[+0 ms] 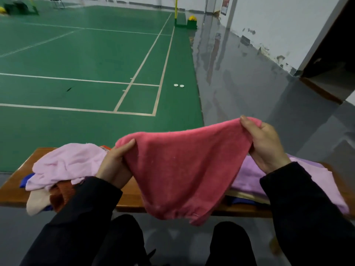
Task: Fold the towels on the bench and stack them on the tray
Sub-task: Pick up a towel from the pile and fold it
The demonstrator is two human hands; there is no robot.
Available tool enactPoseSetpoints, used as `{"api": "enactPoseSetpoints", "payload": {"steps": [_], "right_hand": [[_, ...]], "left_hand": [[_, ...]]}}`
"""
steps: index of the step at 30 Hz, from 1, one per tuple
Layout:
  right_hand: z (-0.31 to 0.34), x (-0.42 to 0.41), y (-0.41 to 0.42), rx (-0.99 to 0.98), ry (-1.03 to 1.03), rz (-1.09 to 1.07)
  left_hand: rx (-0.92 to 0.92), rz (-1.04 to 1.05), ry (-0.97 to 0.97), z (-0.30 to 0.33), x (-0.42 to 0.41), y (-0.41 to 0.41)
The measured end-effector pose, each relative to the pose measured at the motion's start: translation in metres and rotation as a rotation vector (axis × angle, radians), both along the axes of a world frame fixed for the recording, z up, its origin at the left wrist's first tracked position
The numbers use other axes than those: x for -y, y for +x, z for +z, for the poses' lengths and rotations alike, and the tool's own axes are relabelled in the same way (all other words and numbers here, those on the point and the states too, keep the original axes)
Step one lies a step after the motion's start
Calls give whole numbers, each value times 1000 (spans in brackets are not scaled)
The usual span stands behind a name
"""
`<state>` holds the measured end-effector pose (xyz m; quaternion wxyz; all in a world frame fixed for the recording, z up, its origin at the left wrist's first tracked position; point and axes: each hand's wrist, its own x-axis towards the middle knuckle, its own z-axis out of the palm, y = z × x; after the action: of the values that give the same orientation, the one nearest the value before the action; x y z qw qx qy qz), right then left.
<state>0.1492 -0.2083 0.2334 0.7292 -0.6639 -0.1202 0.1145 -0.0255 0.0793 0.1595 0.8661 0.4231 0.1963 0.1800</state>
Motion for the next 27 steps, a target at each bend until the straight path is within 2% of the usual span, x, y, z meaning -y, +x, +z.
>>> {"api": "enactPoseSetpoints", "payload": {"steps": [7,9,13,16,22,27], "right_hand": [[27,-9,20,62,56,-147],[34,-11,26,22,104,-79],[49,-11,31,-14,245,187],[52,-14,30,85,193,164],[36,-34,45,148,1,-57],[31,-64,72,127,-22,-142]], "left_hand": [[112,131,335,55,-3,-1],[129,191,445,67,-3,-1],[153,245,535,81,-6,-2],[144,305,576,87,-14,-2],[61,358,459,82,-43,17],[-69,206,125,78,-67,55]]}}
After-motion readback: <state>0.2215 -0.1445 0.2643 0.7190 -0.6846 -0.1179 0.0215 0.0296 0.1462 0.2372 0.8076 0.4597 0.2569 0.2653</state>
